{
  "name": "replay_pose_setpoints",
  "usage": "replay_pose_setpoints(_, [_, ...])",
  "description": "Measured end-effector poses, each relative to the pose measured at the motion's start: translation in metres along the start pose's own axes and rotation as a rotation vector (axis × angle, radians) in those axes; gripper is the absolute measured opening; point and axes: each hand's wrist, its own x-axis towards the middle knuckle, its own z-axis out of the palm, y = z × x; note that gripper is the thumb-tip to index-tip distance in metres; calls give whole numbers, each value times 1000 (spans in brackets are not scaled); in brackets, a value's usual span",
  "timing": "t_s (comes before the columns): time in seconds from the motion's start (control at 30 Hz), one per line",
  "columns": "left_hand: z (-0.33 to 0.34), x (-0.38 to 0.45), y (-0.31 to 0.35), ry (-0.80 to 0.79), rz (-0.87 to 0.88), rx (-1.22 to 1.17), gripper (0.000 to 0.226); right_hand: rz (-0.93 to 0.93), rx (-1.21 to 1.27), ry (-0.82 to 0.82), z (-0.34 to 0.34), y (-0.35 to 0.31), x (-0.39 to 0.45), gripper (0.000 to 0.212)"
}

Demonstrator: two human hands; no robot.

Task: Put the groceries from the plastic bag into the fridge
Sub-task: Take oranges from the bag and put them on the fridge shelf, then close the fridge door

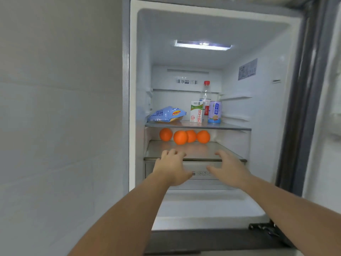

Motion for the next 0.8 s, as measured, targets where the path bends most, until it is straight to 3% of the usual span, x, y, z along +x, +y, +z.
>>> replay_pose_setpoints(0.3, [3,-141,89,-53,-51,-33,69,-23,74,-42,-53,29,-160,65])
replay_pose_setpoints(0.8, [13,-231,295,-149,402,-224,65,403,-46,133,-208,140,-347,60])
